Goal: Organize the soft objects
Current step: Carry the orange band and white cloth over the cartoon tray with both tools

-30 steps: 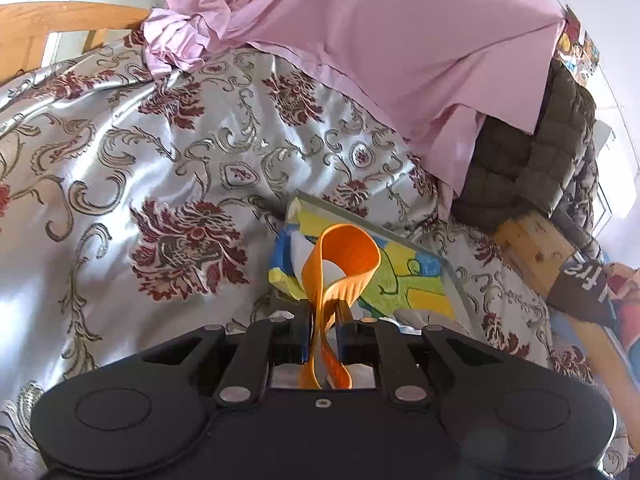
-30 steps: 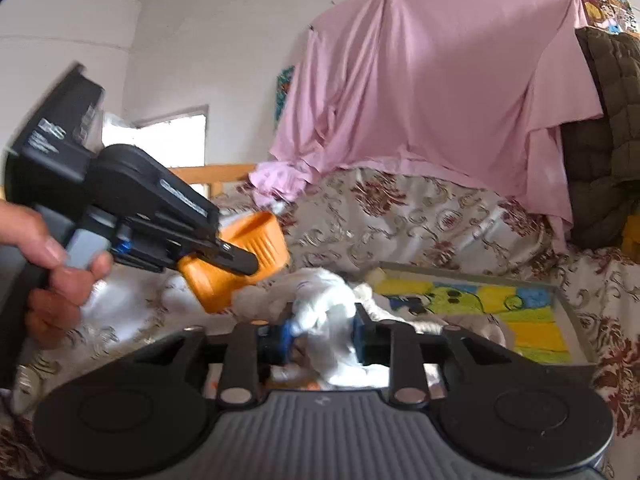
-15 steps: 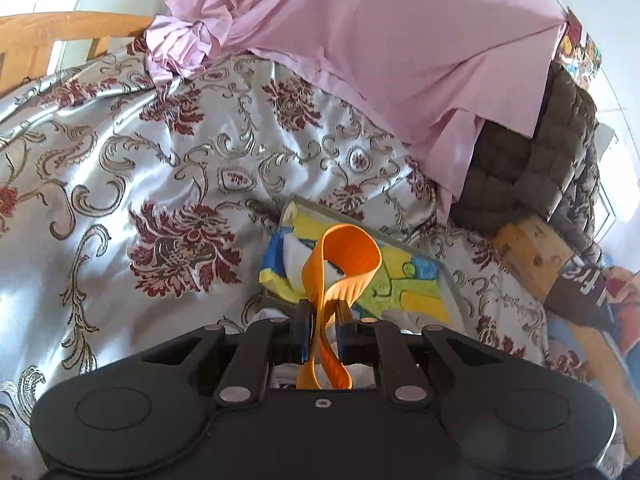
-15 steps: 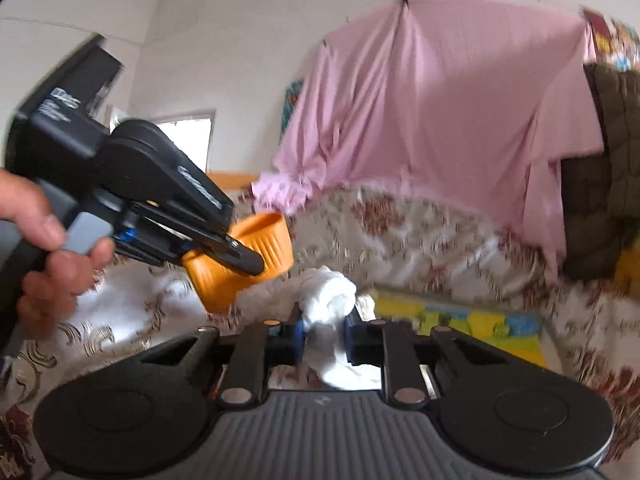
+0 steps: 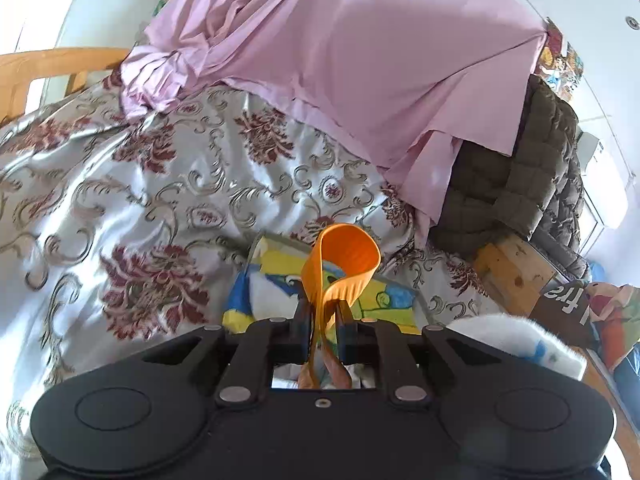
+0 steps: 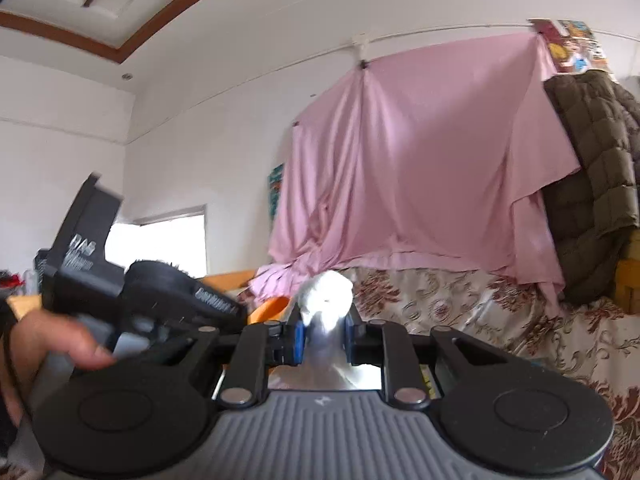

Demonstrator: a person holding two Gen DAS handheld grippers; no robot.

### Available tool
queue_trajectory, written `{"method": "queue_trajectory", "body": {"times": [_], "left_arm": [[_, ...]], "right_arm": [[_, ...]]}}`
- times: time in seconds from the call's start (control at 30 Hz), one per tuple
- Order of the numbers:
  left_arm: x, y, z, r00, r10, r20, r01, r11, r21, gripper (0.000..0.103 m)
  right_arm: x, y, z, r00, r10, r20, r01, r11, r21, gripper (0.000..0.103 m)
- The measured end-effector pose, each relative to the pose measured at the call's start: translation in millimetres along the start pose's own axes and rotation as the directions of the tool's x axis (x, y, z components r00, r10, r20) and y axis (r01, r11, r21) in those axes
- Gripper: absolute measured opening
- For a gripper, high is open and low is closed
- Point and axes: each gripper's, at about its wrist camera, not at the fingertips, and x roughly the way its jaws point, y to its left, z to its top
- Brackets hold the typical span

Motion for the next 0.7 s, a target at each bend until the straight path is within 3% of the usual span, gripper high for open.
{"method": "queue_trajectory", "body": {"times": [0.27,0.5,0.7], "left_arm": [[53,-15,16,1.000,-0.003,0.000,0.003,1.000,0.005,0.013],[132,-26,21,0.998,-0.019,-0.058,0.018,1.000,-0.021,0.014],[193,-42,20,0.996,-0.028,-0.084,0.028,1.000,-0.004,0.014]], "right_arm": [[52,-87,15,0.992,-0.126,-0.003,0.125,0.979,0.158,0.021],[83,-167,-12,0.970,-0.228,-0.087,0.243,0.927,0.287,0.021],[99,-208,-35,0.954,-0.259,-0.153,0.297,0.892,0.342,0.021]]}}
